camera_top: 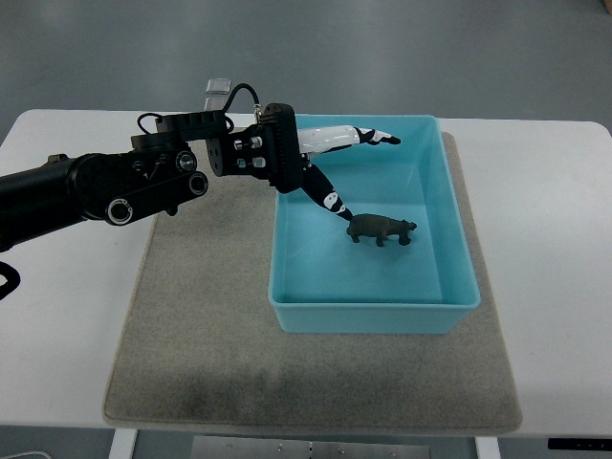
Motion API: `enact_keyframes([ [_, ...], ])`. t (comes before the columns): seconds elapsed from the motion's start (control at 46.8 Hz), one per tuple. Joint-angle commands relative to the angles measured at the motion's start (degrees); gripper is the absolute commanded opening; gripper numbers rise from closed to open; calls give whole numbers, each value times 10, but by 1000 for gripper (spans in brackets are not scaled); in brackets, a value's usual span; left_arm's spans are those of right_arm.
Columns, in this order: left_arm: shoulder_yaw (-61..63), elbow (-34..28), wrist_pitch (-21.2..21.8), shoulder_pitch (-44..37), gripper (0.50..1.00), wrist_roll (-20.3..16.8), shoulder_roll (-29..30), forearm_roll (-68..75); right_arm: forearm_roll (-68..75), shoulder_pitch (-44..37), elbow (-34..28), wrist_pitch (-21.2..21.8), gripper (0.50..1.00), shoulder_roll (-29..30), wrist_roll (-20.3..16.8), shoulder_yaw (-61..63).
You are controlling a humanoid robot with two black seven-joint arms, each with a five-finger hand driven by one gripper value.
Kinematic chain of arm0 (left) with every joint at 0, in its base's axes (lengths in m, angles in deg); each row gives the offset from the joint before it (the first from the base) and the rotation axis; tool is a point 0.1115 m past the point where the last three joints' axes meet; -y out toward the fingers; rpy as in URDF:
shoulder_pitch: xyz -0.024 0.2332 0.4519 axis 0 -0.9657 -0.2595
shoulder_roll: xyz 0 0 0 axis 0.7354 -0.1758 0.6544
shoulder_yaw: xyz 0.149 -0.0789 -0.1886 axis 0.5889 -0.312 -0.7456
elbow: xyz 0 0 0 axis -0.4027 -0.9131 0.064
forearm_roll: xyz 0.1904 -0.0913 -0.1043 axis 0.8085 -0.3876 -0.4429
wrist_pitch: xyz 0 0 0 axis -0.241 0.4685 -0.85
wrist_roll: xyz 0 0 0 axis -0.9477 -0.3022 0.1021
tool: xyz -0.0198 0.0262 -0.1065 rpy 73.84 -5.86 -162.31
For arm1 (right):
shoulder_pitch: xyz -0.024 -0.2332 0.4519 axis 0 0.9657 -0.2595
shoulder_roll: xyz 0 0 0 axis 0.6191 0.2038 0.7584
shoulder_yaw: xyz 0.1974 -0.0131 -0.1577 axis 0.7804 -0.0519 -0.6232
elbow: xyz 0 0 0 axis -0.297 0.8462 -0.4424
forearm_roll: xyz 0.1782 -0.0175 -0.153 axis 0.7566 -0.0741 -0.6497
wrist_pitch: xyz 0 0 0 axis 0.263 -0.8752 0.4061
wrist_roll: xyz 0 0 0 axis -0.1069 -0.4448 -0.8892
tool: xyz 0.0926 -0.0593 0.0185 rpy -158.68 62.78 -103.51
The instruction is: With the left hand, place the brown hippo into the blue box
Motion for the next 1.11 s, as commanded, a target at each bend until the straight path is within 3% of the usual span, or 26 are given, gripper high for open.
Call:
enact_keyframes([
  [0.0, -2, -28, 16, 4, 992, 1, -1, -3, 0, 0, 0, 0, 936, 0, 0, 0],
  [0.32, -60, -148, 29, 6, 992, 1, -5, -22, 0, 0, 0, 0, 936, 0, 0, 0],
  [0.555, -58, -248, 29, 5, 994, 0, -8, -159, 0, 0, 0, 0, 936, 0, 0, 0],
  [1.004, -58, -319, 28, 0, 994, 3, -9, -484, 0, 0, 0, 0, 936, 0, 0, 0],
  [1.089, -58, -322, 29, -3, 994, 20, -9, -548, 0, 0, 0, 0, 936, 0, 0, 0],
])
